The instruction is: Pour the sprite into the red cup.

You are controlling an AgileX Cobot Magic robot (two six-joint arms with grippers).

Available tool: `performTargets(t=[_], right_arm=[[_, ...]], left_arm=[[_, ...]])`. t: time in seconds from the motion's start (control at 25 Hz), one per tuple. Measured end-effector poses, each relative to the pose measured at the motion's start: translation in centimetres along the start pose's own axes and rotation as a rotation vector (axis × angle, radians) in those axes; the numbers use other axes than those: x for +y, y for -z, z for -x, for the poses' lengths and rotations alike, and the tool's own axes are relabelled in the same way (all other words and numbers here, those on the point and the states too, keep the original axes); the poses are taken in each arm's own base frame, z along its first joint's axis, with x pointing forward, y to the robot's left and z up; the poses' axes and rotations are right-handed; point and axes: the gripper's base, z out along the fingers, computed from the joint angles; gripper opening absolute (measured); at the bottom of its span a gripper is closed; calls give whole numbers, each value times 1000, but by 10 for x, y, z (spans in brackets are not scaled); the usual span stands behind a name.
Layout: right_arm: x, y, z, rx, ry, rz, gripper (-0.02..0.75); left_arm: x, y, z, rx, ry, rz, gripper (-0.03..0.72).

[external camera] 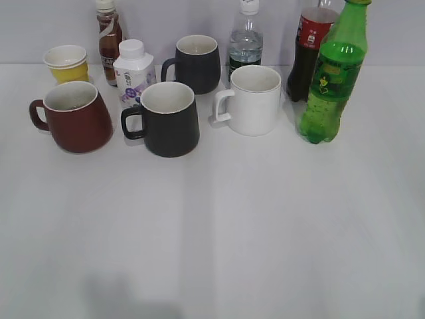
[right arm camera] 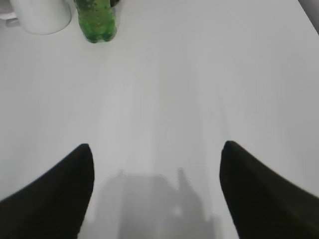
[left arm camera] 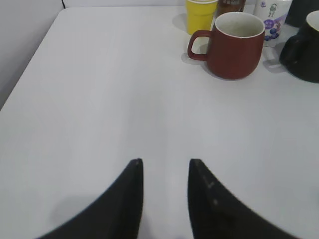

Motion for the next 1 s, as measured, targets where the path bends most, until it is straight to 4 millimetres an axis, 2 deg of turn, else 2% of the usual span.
performTargets(t=[1.0], right_arm=[[0,0,0,0,-1,0,587]], left_arm=[[0,0,0,0,13,27,239]])
